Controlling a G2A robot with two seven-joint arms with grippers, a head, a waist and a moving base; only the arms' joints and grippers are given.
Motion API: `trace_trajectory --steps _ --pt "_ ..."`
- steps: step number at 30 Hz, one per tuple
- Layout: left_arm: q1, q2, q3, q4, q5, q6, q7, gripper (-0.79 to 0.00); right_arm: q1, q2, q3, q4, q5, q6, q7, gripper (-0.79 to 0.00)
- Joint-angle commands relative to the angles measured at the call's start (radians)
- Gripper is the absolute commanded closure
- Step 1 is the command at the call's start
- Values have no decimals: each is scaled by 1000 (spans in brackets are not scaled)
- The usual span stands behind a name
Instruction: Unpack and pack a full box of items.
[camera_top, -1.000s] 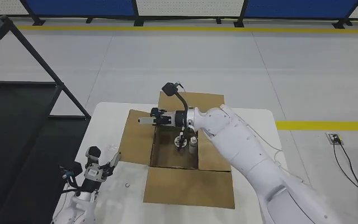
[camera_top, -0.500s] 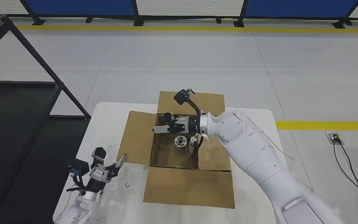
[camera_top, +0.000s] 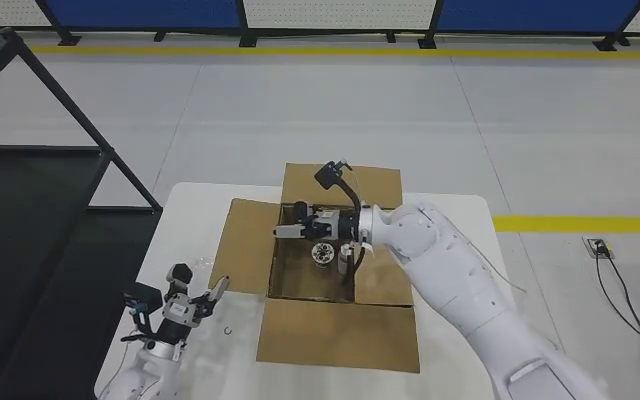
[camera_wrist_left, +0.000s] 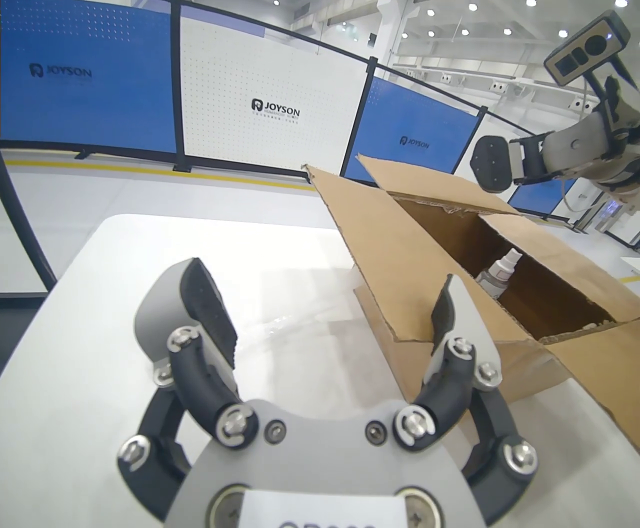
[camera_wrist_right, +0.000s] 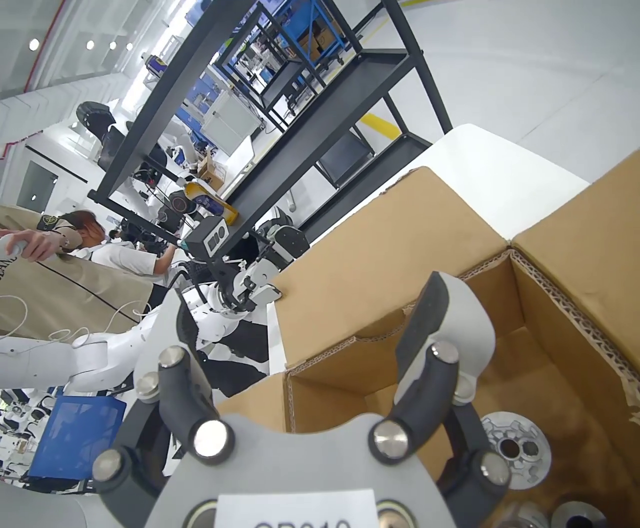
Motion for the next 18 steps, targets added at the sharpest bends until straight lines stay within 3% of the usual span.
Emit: trace_trajectory --steps 1,7,18 --pt "-2 0 3 1 4 -2 -5 -785 -19 10 17 -32 -14 -17 -5 -785" --pt "-9 -1 7 5 10 -8 -17 -785 -80 38 67 -139 -50 -60 -12 -785" --pt "-14 0 5 4 21 -12 -43 -785 -145 65 117 -259 -70 -24 -7 -785"
